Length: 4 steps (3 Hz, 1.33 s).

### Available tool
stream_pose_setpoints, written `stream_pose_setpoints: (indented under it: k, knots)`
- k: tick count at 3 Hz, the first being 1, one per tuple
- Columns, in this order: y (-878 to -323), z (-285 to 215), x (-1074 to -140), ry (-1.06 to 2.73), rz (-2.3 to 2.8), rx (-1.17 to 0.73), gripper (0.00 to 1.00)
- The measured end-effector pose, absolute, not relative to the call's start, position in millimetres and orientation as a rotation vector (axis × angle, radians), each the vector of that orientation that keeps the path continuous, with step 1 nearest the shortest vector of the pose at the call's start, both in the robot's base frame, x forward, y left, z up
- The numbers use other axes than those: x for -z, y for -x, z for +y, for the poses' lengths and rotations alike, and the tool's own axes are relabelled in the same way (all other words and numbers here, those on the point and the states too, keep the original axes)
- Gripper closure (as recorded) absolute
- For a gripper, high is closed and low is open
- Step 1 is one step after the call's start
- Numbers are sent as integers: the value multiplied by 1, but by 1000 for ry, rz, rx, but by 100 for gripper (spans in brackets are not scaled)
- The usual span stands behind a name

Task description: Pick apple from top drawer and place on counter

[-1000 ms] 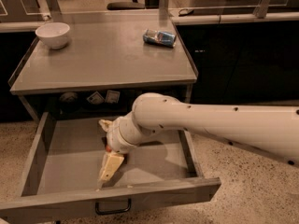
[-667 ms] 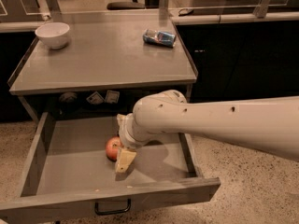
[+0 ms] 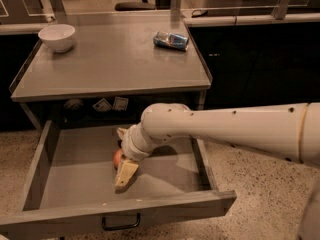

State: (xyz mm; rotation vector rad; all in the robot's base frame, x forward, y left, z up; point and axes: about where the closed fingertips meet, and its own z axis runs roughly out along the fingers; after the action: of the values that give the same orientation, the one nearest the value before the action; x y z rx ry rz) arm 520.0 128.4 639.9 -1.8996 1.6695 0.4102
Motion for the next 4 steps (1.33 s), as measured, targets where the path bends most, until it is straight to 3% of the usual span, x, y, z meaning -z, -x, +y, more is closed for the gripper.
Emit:
stream_pose_setpoints:
  k: [1,2,4]
  knots:
    - [-518,148,-596,1881,1690,-575,0]
    - [-518,148,-596,1881,1690,-575,0]
    - [-518,148,-596,1882,1690,-575,42]
